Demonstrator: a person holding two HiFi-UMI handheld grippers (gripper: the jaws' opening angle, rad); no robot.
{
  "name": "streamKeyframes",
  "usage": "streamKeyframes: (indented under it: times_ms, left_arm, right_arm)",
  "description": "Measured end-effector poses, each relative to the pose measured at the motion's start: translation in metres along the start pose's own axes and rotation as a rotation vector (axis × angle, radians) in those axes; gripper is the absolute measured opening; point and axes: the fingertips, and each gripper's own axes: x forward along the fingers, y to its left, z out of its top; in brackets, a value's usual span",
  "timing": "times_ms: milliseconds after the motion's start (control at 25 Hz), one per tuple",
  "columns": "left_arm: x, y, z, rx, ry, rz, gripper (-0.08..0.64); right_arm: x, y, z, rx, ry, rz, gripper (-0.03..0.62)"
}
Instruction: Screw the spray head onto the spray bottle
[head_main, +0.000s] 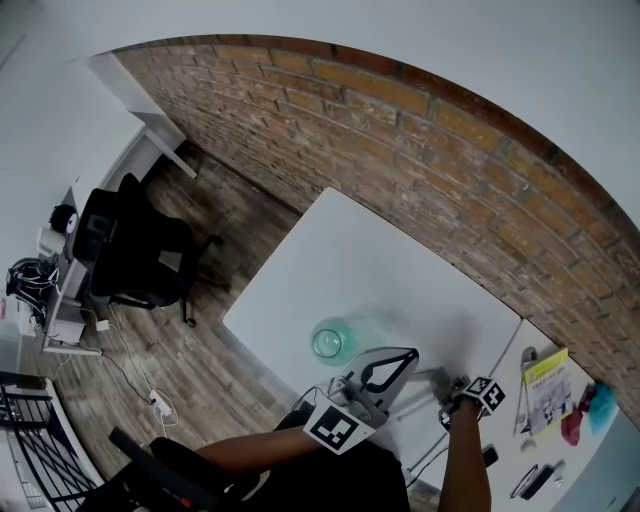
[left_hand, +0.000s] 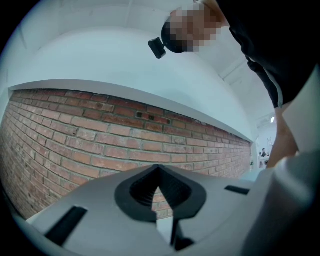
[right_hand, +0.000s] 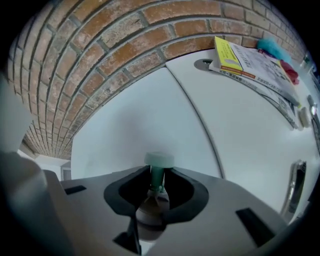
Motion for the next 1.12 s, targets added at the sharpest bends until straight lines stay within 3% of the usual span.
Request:
streamKeyframes:
  times_ms: [480,720,1120]
  left_arm:
    - [-0.006,-0.003,0.003,0.027,0.002,-0.038,-0.008]
    - [-0.019,0.007,0.007,-0.064,-0.017,0.022,-0.008]
    - [-0.047,0.026,0.014,-0.068,-0.031,0.080,-0.008]
  right_arm:
    - [-0.051,0.042,0.004,-0.011,-0.195,0.205,0.080]
    - [-0.089,0.090,0.006,-0.123,-0.280,0.354,0.078]
    - [-0.144,0.154,-0.007,-0.293,-0.398,0.527,0.078]
